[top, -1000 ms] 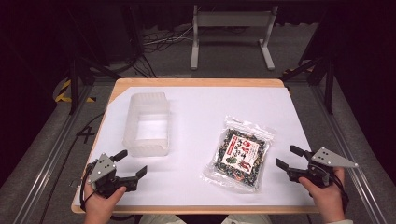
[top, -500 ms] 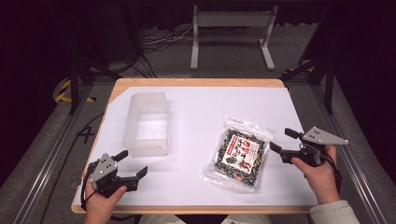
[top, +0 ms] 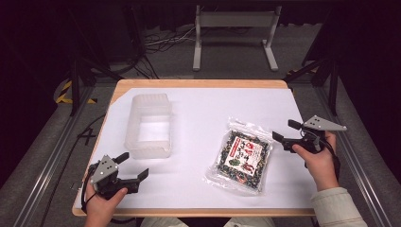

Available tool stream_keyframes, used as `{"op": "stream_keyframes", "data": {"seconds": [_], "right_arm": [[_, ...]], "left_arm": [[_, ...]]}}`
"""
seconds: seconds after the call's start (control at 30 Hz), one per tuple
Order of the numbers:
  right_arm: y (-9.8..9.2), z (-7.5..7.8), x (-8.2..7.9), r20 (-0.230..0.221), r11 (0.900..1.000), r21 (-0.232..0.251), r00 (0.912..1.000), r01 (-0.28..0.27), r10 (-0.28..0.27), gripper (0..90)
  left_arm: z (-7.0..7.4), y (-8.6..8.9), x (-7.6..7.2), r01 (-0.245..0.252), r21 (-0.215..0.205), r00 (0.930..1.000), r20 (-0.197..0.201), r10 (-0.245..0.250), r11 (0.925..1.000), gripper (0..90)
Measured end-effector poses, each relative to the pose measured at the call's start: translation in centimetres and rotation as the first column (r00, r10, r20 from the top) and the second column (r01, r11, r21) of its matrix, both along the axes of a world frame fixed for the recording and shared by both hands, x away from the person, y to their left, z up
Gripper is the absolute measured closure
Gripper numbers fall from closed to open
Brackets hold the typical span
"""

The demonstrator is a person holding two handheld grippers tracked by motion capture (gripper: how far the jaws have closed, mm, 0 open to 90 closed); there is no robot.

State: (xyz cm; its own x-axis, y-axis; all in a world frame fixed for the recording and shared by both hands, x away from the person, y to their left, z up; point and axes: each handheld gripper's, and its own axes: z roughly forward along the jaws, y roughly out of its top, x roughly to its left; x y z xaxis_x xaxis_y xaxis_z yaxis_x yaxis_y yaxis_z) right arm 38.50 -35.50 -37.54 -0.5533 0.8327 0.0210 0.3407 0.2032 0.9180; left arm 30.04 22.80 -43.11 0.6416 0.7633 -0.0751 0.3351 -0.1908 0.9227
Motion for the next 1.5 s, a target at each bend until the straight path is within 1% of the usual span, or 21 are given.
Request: {"op": "stream_keyframes", "data": {"seconds": [0.1,0.13,0.2,0.23,0.27,0.3,0.33,0.37,0.47,0.57,0.7,0.8,0.87,0.93,0.97,1.03,1.1,1.2,1.27,1.37,1.5], "right_arm": [[-0.4,-0.4,0.8,-0.004,1.0,0.023,0.9999,0.016,-0.016,15.1],[-0.5,-0.5,0.9,-0.004,0.999,0.032,0.9997,0.024,-0.024,15.1],[-0.7,-0.7,1.1,0.015,0.999,0.019,0.9989,0.043,-0.043,15.2],[-0.8,-0.9,1.1,0.027,0.998,0.029,0.998,0.056,-0.057,15.7],[-0.8,-1.1,1.2,0.019,0.998,0.034,0.9985,0.051,-0.052,15.4],[-0.8,-1.1,1.2,0.019,0.998,0.034,0.9985,0.051,-0.052,15.4],[-0.7,-1.2,1.3,0.01,0.999,0.016,0.999,0.043,-0.043,15.4],[-0.7,-1.2,1.4,0.014,0.999,0.009,0.9988,0.047,-0.047,15.4],[-0.7,-1.5,1.6,0.011,0.999,0.007,0.9986,0.052,-0.052,15.3],[-1.0,-2.0,2.1,-0.008,0.998,0.024,0.9978,0.065,-0.065,15.0],[-1.1,-2.9,2.5,-0.042,0.997,0.019,0.9962,0.076,-0.076,17.5],[-1.0,-3.4,2.9,-0.072,0.997,0.003,0.9944,0.077,-0.077,17.7],[-0.9,-3.8,3.1,-0.099,0.997,0.014,0.9924,0.075,-0.073,18.4],[-0.9,-3.9,3.2,-0.103,0.997,0.013,0.9922,0.072,-0.07,18.9],[-0.9,-4.0,3.3,-0.114,0.997,0.019,0.991,0.074,-0.071,20.0],[-0.9,-4.2,3.4,-0.125,0.998,0.015,0.99,0.068,-0.066,23.8],[-0.9,-4.4,3.5,-0.149,0.997,0.02,0.9866,0.071,-0.067,25.9],[-1.0,-4.8,3.6,-0.168,0.998,0.007,0.9834,0.07,-0.068,27.7],[-0.9,-5.0,3.6,-0.188,0.998,0.006,0.98,0.068,-0.066,29.4],[-0.9,-5.3,3.8,-0.204,0.998,0.003,0.9771,0.061,-0.059,30.7],[-0.8,-5.5,3.9,-0.231,0.999,-0.003,0.9716,0.052,-0.051,33.7]], "left_arm": [[0.0,-0.1,0.0,0.008,0.016,1.0,0.004,-0.008,0.9998,8.0],[-0.1,-0.1,0.0,0.01,0.014,1.0,0.001,-0.01,0.9999,8.0],[-0.1,-0.2,0.0,0.011,0.014,0.9999,0.001,-0.011,0.9999,7.9],[-0.1,-0.2,0.0,0.011,0.012,0.9999,0.001,-0.011,0.9999,7.9],[-0.1,-0.1,0.0,0.012,0.015,0.9999,0.002,-0.012,0.9998,7.9],[-0.1,-0.1,0.0,0.012,0.015,0.9999,0.002,-0.012,0.9998,7.9],[-0.1,-0.1,0.0,0.012,0.017,0.9999,0.005,-0.012,0.9998,7.9],[-0.1,-0.1,0.0,0.012,0.016,0.9999,0.004,-0.012,0.9998,7.9],[-0.1,-0.1,0.0,0.012,0.015,0.9999,0.006,-0.012,0.9998,7.9],[-0.1,-0.2,0.0,0.013,0.02,0.9999,0.004,-0.013,0.9997,7.9],[-0.2,-0.3,0.1,0.015,0.028,0.9999,0.0,-0.015,0.9995,8.1],[-0.3,-0.3,0.1,0.021,0.031,0.9998,-0.004,-0.02,0.9993,8.2],[-0.3,-0.3,0.1,0.019,0.033,0.9998,-0.001,-0.019,0.9993,8.2],[-0.3,-0.3,0.1,0.02,0.033,0.9998,0.0,-0.02,0.9993,8.2],[-0.3,-0.3,0.1,0.02,0.034,0.9998,-0.001,-0.02,0.9992,8.2],[-0.3,-0.3,0.1,0.02,0.033,0.9998,-0.001,-0.02,0.9993,8.3],[-0.2,-0.3,0.1,0.021,0.037,0.9998,0.002,-0.021,0.9991,8.2],[-0.3,-0.4,0.0,0.021,0.033,0.9998,0.003,-0.021,0.9992,8.3],[-0.3,-0.4,0.0,0.021,0.033,0.9998,0.003,-0.021,0.9992,8.4],[-0.3,-0.4,0.0,0.021,0.032,0.9998,0.002,-0.021,0.9993,8.4],[-0.3,-0.5,0.1,0.024,0.046,0.9997,0.006,-0.024,0.9987,8.5]]}}
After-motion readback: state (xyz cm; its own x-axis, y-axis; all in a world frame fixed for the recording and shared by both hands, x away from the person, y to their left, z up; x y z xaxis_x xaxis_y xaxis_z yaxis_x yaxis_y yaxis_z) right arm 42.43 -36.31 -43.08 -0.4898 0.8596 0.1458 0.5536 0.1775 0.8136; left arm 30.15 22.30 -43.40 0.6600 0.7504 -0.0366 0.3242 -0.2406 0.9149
